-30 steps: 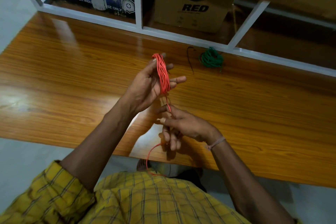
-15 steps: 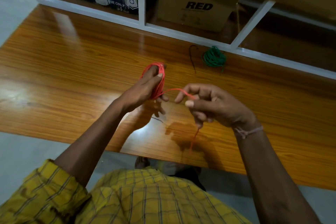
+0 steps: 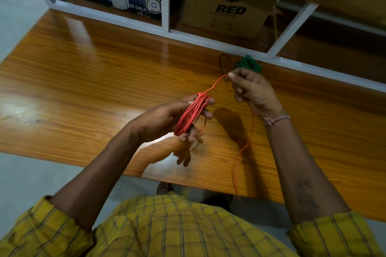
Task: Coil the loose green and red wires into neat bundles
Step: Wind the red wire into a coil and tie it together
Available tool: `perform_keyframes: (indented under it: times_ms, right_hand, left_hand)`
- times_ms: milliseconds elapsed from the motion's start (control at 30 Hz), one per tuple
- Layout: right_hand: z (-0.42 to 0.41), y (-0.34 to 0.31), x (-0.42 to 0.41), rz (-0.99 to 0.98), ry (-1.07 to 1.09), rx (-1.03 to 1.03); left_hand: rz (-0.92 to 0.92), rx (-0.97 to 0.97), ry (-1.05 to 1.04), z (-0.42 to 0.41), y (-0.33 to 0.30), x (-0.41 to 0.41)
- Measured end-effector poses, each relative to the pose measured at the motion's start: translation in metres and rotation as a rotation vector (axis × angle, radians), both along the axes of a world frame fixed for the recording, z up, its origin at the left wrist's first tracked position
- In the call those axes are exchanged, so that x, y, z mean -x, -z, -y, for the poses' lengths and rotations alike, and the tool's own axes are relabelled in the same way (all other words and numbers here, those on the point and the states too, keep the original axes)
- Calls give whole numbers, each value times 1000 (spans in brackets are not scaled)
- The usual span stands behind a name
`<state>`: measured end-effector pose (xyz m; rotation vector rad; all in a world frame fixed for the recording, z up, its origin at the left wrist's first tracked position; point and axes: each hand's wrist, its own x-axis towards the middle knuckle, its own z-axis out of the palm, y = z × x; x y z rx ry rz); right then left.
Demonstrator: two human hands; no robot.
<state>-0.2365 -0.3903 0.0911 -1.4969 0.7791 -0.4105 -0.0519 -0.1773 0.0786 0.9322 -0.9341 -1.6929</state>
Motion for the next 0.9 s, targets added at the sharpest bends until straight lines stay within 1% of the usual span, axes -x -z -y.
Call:
perform_keyframes:
  times_ms: [67,167,267,367,500,600,667,700,800,900]
  right_hand:
    - [-5,19,-3,-87,13,124]
    - [-19,45,-4,-161,25,165]
    - [-41,62,-3,-211,25,132]
    - [-72,66,-2,-205,-7,15]
    - [-108,63,3,-285,-141,-8]
    - [-127,49,8,-304,-262,-44]
    - [-132,33,12,-341,-356,-7]
    - [-132,24,14,-371,-415,44]
    - [-126,3,17,-401,-552,146]
    - [-114,-12,18,-360,-612,194]
  left_hand:
    - [-41,24,4,1,-1,0]
    - [-65,44,-20,5,-4,1]
    - [-117,58,-65,11,-10,-1]
    - [-195,72,-120,18,-15,-7]
    - [-322,53,-233,27,-16,-15]
    - [-338,3,-369,33,-13,-20]
    - [-259,-22,-446,36,-10,-24]
    - [-175,-27,-466,36,-8,-24]
    - [195,-35,-489,37,1,-24]
    - [539,-45,-471,34,14,-23]
